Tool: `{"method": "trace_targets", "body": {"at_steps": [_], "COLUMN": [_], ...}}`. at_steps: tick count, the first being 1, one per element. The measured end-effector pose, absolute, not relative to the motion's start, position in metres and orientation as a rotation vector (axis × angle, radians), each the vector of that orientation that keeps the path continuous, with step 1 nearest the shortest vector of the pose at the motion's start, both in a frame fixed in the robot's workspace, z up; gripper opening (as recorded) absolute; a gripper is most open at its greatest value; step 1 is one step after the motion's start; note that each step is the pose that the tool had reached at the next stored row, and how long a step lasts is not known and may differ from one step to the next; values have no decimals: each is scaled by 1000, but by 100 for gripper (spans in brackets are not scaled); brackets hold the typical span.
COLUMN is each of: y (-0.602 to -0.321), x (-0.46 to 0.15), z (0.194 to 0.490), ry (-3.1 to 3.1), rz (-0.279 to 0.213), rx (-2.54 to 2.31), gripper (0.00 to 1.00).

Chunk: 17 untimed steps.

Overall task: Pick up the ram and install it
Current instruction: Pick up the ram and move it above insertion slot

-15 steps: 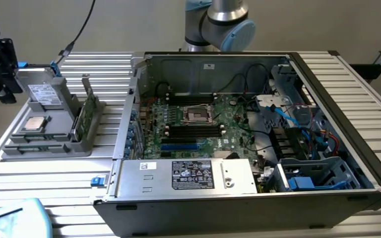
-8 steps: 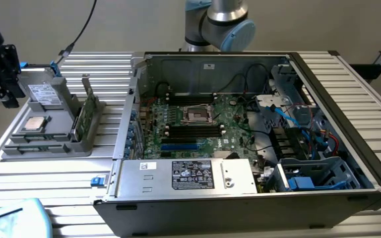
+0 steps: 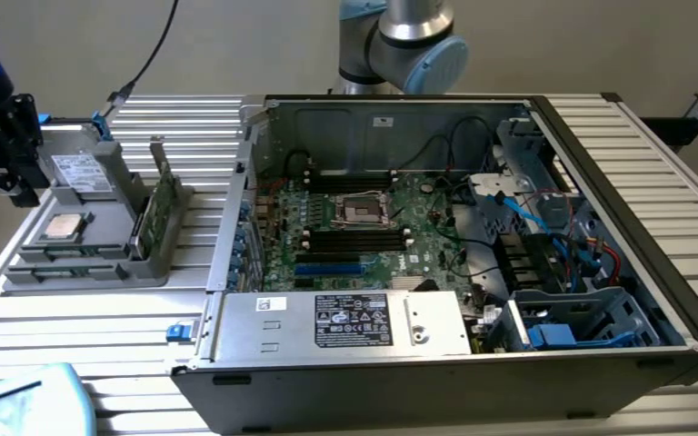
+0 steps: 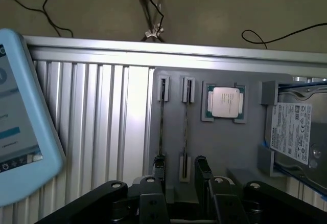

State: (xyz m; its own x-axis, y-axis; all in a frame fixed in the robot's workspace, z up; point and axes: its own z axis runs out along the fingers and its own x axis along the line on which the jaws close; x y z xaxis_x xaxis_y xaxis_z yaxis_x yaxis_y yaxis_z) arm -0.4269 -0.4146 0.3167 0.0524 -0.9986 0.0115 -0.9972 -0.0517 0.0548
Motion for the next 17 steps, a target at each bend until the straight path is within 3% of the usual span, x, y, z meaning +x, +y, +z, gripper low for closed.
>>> {"method": "trace_targets", "body": {"at_steps": [17], "y": [-415], "x": [-436], "z": [286], "ry": [-2130], "rz": [-45], "rx": [2244], "gripper": [37]}}
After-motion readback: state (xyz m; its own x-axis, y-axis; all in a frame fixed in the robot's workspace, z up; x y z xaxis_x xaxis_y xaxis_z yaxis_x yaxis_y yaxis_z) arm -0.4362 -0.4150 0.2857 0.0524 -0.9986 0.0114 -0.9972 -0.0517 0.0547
